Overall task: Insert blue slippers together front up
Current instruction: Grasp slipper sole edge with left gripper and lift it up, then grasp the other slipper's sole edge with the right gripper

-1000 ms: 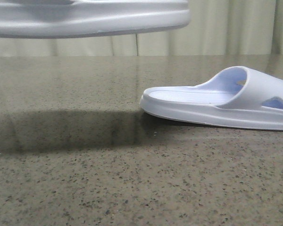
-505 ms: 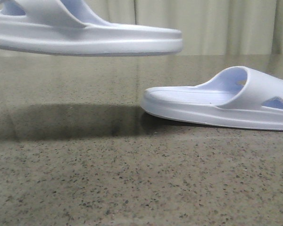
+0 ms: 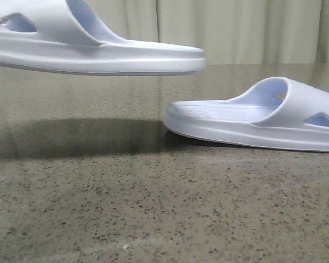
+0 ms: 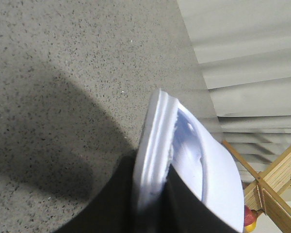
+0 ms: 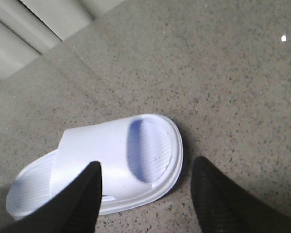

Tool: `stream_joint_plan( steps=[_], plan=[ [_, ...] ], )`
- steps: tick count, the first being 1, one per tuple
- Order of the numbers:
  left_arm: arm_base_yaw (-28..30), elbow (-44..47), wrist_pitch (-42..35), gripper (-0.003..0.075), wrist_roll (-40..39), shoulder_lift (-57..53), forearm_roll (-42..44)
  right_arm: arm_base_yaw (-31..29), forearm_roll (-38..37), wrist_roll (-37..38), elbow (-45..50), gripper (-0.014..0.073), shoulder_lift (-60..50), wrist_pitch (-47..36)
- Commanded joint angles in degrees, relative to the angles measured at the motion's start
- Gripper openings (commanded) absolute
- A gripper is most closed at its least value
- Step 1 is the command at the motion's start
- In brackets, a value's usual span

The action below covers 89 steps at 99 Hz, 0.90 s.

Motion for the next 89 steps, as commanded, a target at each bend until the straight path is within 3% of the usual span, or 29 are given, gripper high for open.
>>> stream_joint_plan(
  steps=[1, 36, 89],
  plan=[
    [-0.4, -2.1, -1.3, 0.0016, 0.2, -0.1, -2.8, 0.1, 2.7, 0.7, -1.4, 0.0351, 3.8, -4.0],
    [-0.4, -2.1, -1.3, 0.0016, 0.2, -0.1, -2.8, 0.1, 8.8, 0.7, -1.4, 0.0351, 12.8, -8.3],
    [-0.4, -2.1, -1.3, 0.0016, 0.2, -0.1, -2.8, 0.1, 11.6, 0.7, -1.5, 0.0351, 21.3, -11.2]
  ],
)
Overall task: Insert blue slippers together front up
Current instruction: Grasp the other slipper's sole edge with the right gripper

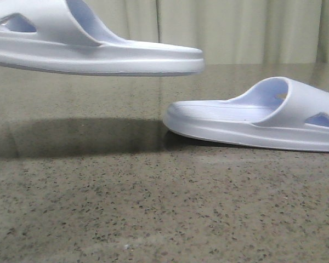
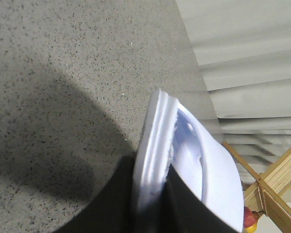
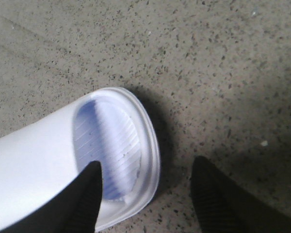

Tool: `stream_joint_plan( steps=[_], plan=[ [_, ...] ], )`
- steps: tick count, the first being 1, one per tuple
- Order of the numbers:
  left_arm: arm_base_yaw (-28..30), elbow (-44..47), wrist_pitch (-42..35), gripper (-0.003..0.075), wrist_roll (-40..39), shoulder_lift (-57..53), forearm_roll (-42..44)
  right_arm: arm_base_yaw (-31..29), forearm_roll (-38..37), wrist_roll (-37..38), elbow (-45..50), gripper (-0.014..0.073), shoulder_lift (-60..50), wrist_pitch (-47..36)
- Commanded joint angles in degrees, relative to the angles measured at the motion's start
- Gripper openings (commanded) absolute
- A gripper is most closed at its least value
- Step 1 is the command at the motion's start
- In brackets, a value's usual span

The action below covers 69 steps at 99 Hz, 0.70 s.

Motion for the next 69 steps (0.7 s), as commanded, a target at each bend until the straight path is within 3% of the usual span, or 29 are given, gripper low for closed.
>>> stream_joint_plan(
  steps=[1, 69],
  plan=[
    [-0.4, -2.1, -1.0, 0.0016, -0.1, -0.1, -2.8, 0.1, 0.8, -0.2, -1.5, 0.0351, 0.9, -4.5],
    [-0.4, -2.1, -1.3, 0.0016, -0.1, -0.1, -2.8, 2.9, 1.6, -0.4, -6.6, 0.0351, 12.9, -6.7]
  ],
)
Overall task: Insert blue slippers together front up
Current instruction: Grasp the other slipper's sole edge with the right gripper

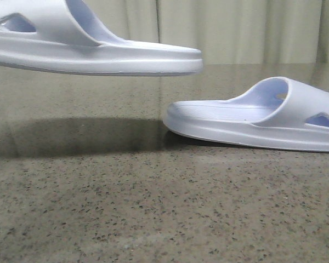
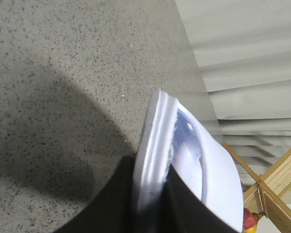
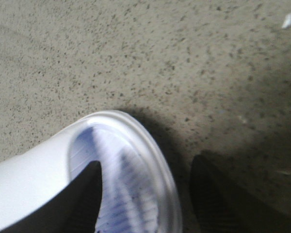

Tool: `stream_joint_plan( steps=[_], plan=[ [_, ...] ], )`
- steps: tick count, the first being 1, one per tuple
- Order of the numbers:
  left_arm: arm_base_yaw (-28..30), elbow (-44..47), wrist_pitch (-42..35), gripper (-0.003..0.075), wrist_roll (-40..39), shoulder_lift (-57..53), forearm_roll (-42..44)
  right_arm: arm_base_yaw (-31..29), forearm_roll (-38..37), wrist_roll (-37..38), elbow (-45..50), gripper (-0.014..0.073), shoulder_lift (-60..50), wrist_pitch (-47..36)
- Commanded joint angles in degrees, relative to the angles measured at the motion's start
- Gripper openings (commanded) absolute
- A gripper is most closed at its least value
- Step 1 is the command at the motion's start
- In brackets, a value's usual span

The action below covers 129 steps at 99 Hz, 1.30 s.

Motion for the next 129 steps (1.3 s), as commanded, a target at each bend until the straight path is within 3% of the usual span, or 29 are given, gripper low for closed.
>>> stream_joint_plan(
  steps=[1, 43, 94, 129],
  plan=[
    [-0.4, -2.1, -1.0, 0.0016, -0.1, -0.1, -2.6, 0.6, 0.1, -0.4, -2.4, 0.0351, 1.1, -1.8],
    [-0.4, -2.1, -1.0, 0.0016, -0.1, -0.1, -2.6, 0.9, 0.1, -0.4, -3.0, 0.0339, 5.3, -1.9],
    [-0.4, -2.1, -1.0, 0.0016, -0.1, -0.1, -2.6, 0.9, 0.1, -0.4, -3.0, -0.0104, 5.3, -1.9],
    [-0.4, -2.1, -0.4, 0.0016, -0.1, -0.1, -2.6, 0.9, 1.5, -0.4, -5.1, -0.0107, 0.8, -13.3]
  ],
)
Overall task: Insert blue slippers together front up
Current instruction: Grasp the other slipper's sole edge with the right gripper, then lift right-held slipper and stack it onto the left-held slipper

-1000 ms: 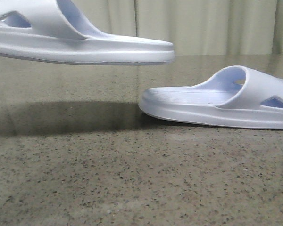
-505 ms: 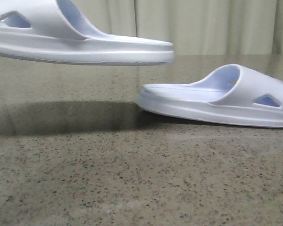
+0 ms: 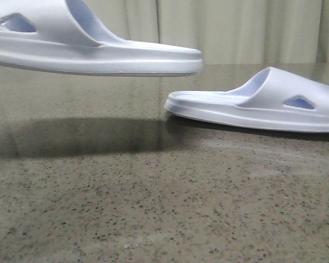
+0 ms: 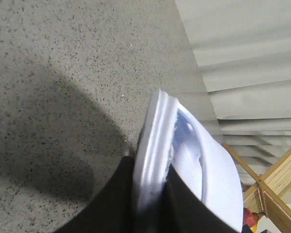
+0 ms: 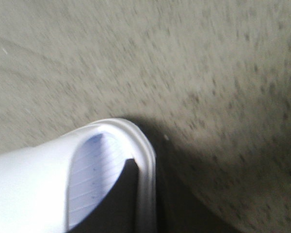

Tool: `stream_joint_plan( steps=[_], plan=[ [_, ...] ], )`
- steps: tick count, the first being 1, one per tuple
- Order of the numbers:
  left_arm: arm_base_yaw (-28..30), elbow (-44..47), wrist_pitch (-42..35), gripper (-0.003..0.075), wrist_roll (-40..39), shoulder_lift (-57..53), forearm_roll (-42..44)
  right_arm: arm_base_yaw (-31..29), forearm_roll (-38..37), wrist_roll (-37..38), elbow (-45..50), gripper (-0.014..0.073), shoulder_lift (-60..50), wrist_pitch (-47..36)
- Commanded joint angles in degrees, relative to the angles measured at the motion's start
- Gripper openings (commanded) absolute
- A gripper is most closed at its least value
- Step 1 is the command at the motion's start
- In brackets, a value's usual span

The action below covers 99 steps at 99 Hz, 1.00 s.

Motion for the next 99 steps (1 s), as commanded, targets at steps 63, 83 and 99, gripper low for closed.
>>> stream_joint_plan(
  steps=[63, 83, 99],
  plan=[
    [-0.4, -2.1, 0.3, 0.0016, 0.2, -0.1, -1.7, -0.1, -3.0, -3.8, -18.9, -0.0107, -15.1, 13.5],
    [-0.4, -2.1, 1.2, 0.0016, 1.7, -0.1, -1.7, -0.1, -2.2, -6.8, -18.9, -0.0107, -18.8, 21.0],
    [-0.4, -2.1, 1.7, 0.0016, 1.7, -0.1, -1.8, -0.1, 1.9, -11.1, -18.9, -0.0107, -20.0, 24.8]
  ],
)
